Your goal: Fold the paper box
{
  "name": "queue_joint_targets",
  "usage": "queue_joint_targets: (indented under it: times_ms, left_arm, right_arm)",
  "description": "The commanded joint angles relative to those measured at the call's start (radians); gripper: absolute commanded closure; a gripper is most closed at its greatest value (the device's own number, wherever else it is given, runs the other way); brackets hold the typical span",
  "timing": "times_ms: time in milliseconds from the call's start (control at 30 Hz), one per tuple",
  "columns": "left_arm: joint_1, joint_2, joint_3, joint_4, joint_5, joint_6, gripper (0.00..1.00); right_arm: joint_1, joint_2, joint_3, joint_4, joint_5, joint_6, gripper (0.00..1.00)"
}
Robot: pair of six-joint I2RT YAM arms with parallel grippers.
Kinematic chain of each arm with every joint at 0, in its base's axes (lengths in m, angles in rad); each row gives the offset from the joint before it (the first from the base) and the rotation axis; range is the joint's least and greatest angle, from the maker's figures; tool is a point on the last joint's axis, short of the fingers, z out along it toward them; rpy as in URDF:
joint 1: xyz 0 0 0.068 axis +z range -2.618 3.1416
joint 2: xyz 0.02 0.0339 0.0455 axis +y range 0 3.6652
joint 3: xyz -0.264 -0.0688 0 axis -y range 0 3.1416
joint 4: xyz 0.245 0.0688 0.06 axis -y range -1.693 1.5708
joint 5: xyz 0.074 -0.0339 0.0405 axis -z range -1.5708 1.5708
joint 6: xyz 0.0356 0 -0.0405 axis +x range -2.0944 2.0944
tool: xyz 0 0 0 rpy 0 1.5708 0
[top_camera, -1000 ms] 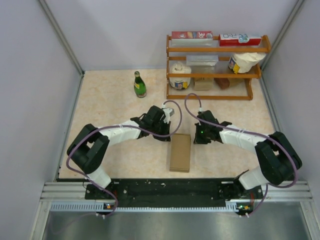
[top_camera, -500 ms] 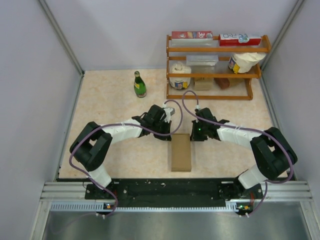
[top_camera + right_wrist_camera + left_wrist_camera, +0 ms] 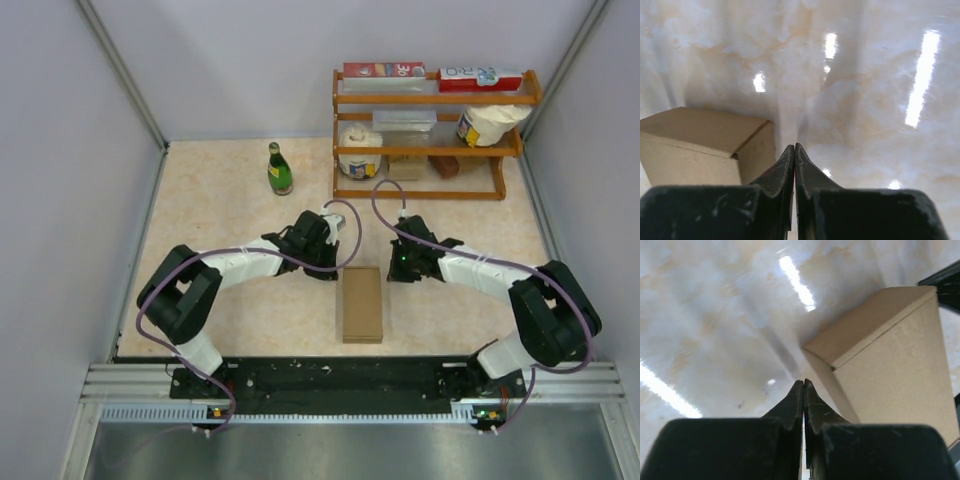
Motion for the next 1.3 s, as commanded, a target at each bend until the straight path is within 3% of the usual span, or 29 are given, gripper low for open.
queue_joint_targets:
  times_ms: [0,67,167,200,233,333,367,467,600,800,1000,1267]
  left_arm:
    - [0.05,-0.114,-0.034,-0.011,-0.125,-0.023,0.96]
    - [0.069,-0.15,-0.037,-0.044,-0.176,-0.026,0.79]
    - [0.093,-0.202,-0.035,-0.076,-0.236,-0.017,0.61]
    - [0.101,-0.222,-0.034,-0.087,-0.248,-0.012,0.51]
    - [0.107,-0.237,-0.028,-0.094,-0.257,0.0,0.35]
    - [0.122,-0.283,-0.005,-0.146,-0.355,0.017,0.29]
    - [0.128,-0.296,0.004,-0.16,-0.386,0.017,0.27]
    - [0.156,-0.348,0.012,-0.182,-0.458,0.017,0.2]
    - [0.199,-0.459,-0.029,-0.16,-0.516,0.013,0.15]
    - [0.214,-0.682,-0.146,-0.093,-0.536,0.022,0.12]
    - [0.214,-0.832,-0.229,-0.079,-0.611,0.042,0.09]
    - [0.216,-0.905,-0.265,-0.136,-0.668,-0.007,0.07]
  right_arm:
    - [-0.014,-0.086,0.048,-0.13,0.188,0.023,1.0]
    - [-0.028,-0.12,0.046,-0.158,0.219,0.014,0.96]
    - [-0.045,-0.19,0.044,-0.196,0.287,0.009,0.85]
    - [-0.049,-0.218,0.043,-0.201,0.311,0.008,0.78]
    - [-0.051,-0.244,0.04,-0.205,0.345,0.003,0.7]
    - [-0.063,-0.319,0.026,-0.204,0.426,-0.011,0.38]
    - [-0.078,-0.342,0.021,-0.204,0.445,-0.005,0.32]
    - [-0.134,-0.396,0.0,-0.179,0.454,-0.006,0.27]
    - [-0.186,-0.459,-0.044,-0.081,0.342,-0.084,0.19]
    - [-0.194,-0.54,-0.141,0.141,0.174,-0.238,0.16]
    - [-0.195,-0.71,-0.319,0.385,0.175,-0.259,0.16]
    - [-0.195,-0.861,-0.374,0.323,0.297,-0.236,0.16]
